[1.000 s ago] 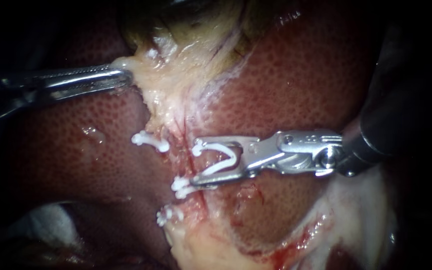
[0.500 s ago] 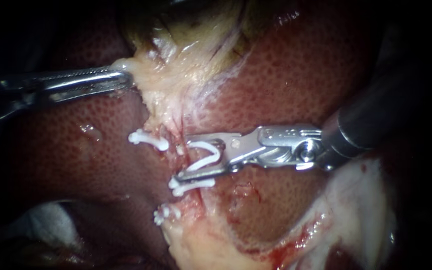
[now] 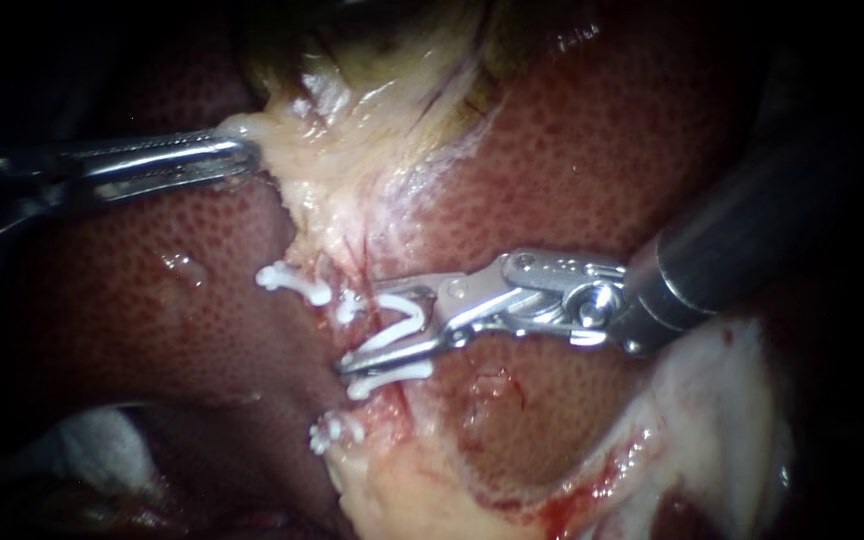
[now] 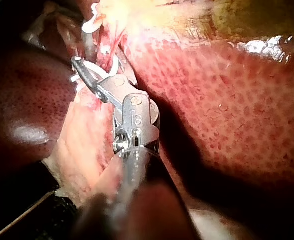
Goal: Clipping third clip right tube
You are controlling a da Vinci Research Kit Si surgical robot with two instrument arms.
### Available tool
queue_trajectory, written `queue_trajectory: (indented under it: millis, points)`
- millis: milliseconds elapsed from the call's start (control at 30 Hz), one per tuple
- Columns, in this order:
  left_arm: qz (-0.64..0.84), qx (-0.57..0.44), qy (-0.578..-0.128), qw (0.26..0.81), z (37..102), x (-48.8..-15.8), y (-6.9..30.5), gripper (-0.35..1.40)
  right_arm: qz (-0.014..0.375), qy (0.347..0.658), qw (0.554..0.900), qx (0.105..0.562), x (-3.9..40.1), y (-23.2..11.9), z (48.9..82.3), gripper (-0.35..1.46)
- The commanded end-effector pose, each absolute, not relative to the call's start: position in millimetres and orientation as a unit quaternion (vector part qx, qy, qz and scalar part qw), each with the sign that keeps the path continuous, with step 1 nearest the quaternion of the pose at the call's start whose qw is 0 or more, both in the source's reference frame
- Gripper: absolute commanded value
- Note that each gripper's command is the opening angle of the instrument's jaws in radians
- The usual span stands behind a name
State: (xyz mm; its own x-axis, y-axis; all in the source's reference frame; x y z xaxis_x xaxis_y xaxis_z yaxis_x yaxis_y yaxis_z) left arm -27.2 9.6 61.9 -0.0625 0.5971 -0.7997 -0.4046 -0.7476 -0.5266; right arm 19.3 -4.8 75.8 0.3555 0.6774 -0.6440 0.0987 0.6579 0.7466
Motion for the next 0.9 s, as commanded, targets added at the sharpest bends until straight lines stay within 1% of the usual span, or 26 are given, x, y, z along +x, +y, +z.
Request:
queue_trajectory:
  millis: [33,233,467,900]
  points:
    - [0.724,-0.591,-0.081,0.346,62.1,-27.2,9.7,-0.35,0.197,0.535,0.734,0.369,19.3,-4.9,75.6,0.49]
    - [0.724,-0.590,-0.081,0.347,62.4,-26.9,9.8,-0.35,0.199,0.535,0.721,0.393,19.4,-5.2,75.3,0.48]
    - [0.725,-0.589,-0.079,0.348,62.6,-27.0,9.9,-0.35,0.204,0.538,0.708,0.409,19.7,-5.1,75.3,0.46]
    - [0.725,-0.589,-0.079,0.348,62.7,-27.1,9.9,-0.35,0.217,0.551,0.692,0.414,20.5,-4.1,75.3,0.44]
